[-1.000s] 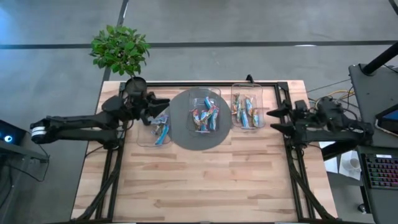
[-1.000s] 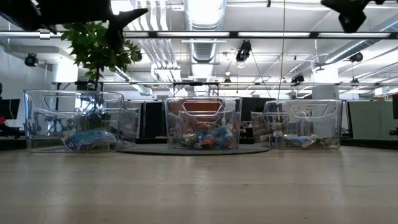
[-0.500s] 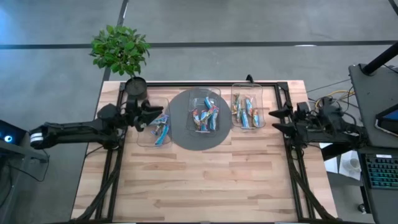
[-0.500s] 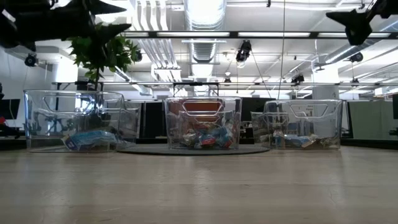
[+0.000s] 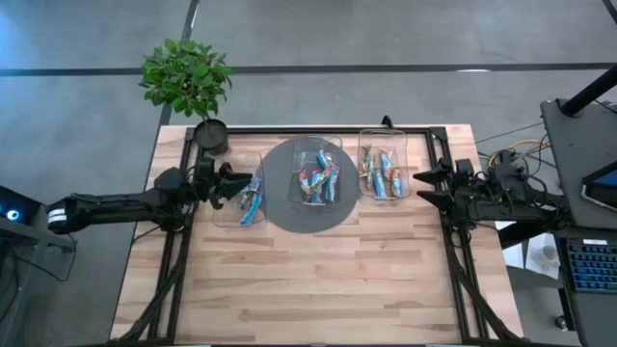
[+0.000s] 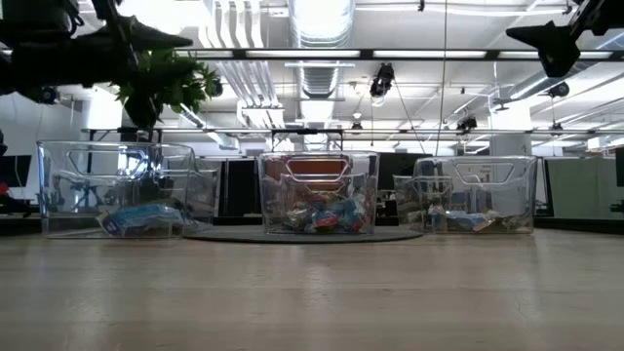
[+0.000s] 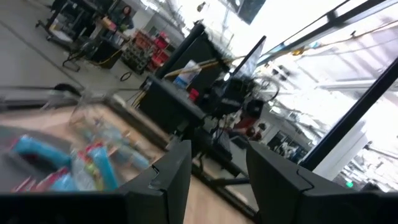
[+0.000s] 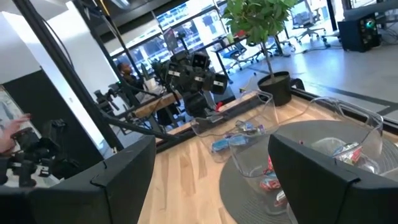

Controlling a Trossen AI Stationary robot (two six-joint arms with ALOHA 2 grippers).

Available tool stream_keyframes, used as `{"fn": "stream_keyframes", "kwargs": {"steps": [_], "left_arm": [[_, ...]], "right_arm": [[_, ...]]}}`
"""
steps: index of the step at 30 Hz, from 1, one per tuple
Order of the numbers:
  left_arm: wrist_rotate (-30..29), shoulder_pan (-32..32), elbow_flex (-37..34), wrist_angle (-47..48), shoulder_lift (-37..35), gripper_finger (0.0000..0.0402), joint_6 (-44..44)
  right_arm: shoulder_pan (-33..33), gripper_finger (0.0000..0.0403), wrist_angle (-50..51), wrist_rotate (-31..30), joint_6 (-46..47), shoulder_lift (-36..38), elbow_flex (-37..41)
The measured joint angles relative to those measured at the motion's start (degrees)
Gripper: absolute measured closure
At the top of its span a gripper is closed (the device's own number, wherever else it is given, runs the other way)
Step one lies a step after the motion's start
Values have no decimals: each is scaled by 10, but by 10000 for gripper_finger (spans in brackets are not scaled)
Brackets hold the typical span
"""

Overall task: Pick and place Granola Bars by type
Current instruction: Return to Home Position

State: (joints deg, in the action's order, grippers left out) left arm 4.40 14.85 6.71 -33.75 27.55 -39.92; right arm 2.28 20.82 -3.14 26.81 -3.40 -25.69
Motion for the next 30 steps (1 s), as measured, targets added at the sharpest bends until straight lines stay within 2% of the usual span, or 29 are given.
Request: {"fn": "stream_keyframes", "kwargs": {"steps": [5,8,11,19,25,30], "left_arm": [[0,0,-31,3,-4,264,0],[0,-1,-62,24,-52,264,0],[0,-4,-57,142,-112,264,0],[1,-18,-62,319,-257,264,0],[-5,-28,-62,309,-275,264,0],[-5,-81,-62,311,-275,264,0]], "right_arm": [[0,101,0,0,0,0,0],[-1,101,0,0,0,0,0],[-2,101,0,1,0,4,3],[-3,101,-3,1,0,19,30],[-2,101,-1,0,0,25,96],[-3,101,-1,0,0,34,167]]}}
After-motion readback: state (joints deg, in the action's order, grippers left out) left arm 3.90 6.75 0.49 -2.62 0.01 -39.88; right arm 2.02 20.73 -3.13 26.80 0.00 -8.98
